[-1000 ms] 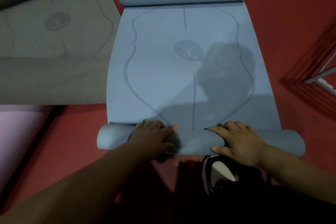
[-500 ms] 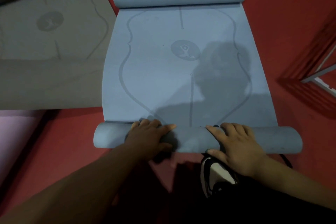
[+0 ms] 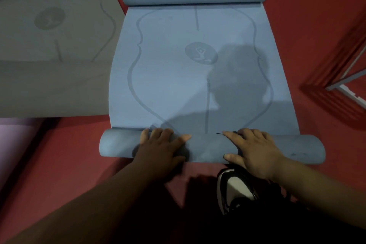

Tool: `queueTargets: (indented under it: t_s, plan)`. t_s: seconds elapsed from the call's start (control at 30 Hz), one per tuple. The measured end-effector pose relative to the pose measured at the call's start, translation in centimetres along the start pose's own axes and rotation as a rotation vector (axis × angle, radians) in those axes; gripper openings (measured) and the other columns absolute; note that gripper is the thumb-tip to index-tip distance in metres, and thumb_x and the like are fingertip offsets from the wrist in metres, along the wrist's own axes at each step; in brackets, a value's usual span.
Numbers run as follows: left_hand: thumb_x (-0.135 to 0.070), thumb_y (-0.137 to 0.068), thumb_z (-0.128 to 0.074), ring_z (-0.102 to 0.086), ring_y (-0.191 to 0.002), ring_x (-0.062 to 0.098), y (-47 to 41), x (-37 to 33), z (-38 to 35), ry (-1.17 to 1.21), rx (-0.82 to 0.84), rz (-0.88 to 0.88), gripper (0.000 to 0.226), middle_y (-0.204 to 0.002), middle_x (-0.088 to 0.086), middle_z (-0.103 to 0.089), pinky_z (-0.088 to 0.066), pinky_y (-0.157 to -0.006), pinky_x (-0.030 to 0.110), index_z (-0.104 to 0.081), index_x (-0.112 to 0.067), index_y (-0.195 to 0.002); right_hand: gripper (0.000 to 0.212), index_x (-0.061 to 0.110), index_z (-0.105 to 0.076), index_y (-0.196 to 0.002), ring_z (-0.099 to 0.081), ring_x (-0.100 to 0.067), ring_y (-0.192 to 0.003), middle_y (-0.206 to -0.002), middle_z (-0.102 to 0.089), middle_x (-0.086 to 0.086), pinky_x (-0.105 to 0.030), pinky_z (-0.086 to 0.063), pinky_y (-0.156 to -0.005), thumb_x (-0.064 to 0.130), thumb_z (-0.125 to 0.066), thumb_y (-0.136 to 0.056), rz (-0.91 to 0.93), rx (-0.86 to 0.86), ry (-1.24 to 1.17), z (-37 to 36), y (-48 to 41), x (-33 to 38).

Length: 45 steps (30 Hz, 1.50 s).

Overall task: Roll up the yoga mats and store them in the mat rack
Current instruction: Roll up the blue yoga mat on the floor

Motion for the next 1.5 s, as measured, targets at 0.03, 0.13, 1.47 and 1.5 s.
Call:
queueTargets:
  t_s: [0.03,0.13,1.47,1.5]
  plan:
    - [-0.077,-0.082,-0.027,-0.047,-0.126,0.032,-0.2,0.0,0.3,0.004,0.009,0.000,0.071,-0.139,0.002,-0.050,-0.032,-0.107,0.061,-0.025,-0.057,-0.149,0.079,0.050,-0.024,-0.153,-0.046,-0.024,-0.126,-0.139,-0.048,0.004,-0.046,-0.031,-0.108,0.087,-0.012,-0.084,0.000,-0.057,0.011,0.0,0.3,0.1]
    - [-0.081,-0.071,-0.009,-0.033,-0.139,0.027,-0.6,0.4,0.9,0.040,0.103,0.023,0.085,-0.150,-0.002,-0.036,-0.023,-0.115,0.055,-0.011,-0.060,-0.152,0.075,0.040,-0.037,-0.152,-0.051,-0.030,-0.122,-0.134,-0.055,-0.007,-0.052,-0.035,-0.105,0.081,-0.023,-0.091,-0.012,-0.161,0.030,-0.6,1.2,0.6]
    - [-0.069,-0.094,-0.045,-0.015,-0.150,0.023,-2.1,0.5,2.4,0.110,-0.019,0.113,0.068,-0.162,-0.004,-0.022,0.005,-0.122,0.056,-0.011,-0.060,-0.153,0.074,0.035,-0.035,-0.155,-0.045,-0.032,-0.132,-0.146,-0.049,-0.010,-0.053,-0.029,-0.113,0.075,-0.033,-0.092,-0.016,-0.210,0.044,0.4,-0.1,-0.2]
    - [-0.069,-0.094,-0.046,-0.016,-0.150,0.023,-2.3,0.6,2.4,0.114,-0.013,0.111,0.069,-0.162,-0.004,-0.023,0.003,-0.123,0.057,-0.012,-0.059,-0.153,0.074,0.035,-0.033,-0.155,-0.044,-0.032,-0.135,-0.148,-0.048,-0.010,-0.053,-0.028,-0.114,0.074,-0.034,-0.093,-0.022,-0.215,0.046,0.2,0.0,-0.3]
Point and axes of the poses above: each hand's wrist, its own y-axis away from the middle knuckle, its own z-axis out of the back of the hand, x = y × z, the point moved 6 cm from there along -y, towards the middle knuckle
